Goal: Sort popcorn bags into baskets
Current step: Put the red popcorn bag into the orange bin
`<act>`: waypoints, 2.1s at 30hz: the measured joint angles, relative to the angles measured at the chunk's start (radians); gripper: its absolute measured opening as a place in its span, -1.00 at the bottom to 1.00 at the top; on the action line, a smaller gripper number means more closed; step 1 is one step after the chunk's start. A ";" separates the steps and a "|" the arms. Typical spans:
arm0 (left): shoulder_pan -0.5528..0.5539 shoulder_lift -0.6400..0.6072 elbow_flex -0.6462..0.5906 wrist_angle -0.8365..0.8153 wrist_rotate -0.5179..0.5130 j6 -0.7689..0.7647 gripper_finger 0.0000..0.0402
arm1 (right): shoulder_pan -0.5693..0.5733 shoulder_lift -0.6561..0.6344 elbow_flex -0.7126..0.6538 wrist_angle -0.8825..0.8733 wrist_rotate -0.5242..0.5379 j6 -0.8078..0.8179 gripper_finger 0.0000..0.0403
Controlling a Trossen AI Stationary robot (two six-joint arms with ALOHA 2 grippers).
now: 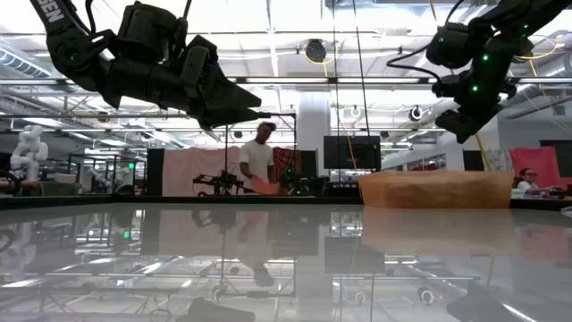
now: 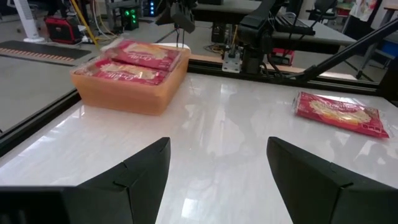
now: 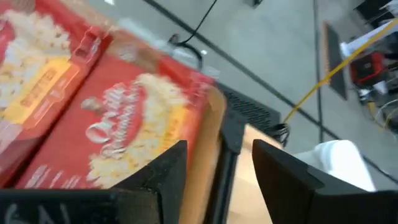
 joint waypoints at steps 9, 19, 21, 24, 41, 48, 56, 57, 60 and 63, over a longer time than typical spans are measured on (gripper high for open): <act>0.000 0.000 0.000 0.001 0.000 0.005 0.35 | 0.001 0.014 0.000 0.138 -0.327 0.068 -0.26; 0.012 0.000 0.000 0.001 -0.001 -0.006 0.35 | -0.058 0.195 0.000 0.135 -0.367 0.074 -0.72; 0.012 0.000 0.000 0.001 -0.001 -0.006 0.35 | -0.066 0.229 0.000 0.132 -0.327 0.072 -0.80; 0.012 0.000 0.000 0.001 -0.001 -0.008 0.35 | -0.081 0.277 0.000 0.120 -0.279 0.059 -0.89; 0.012 0.000 0.000 0.000 -0.001 -0.035 0.35 | -0.024 0.295 0.000 0.152 -0.122 0.062 -1.00; 0.012 0.000 0.000 0.001 -0.002 -0.063 0.35 | 0.167 0.070 0.000 0.060 -0.248 0.109 -1.00; -0.041 0.000 0.000 0.029 -0.016 -0.113 0.35 | 0.484 -0.107 -0.008 0.003 -0.637 0.227 -1.00; -0.058 0.000 0.000 0.033 -0.031 -0.116 0.35 | 0.529 -0.116 -0.013 0.016 -0.663 0.246 -1.00; -0.119 0.001 0.000 0.053 -0.088 -0.110 0.35 | 0.659 -0.122 -0.018 0.021 -0.676 0.324 -1.00; -0.173 0.001 0.011 0.050 -0.138 -0.102 0.35 | 0.794 -0.089 -0.018 0.003 -0.653 0.419 -1.00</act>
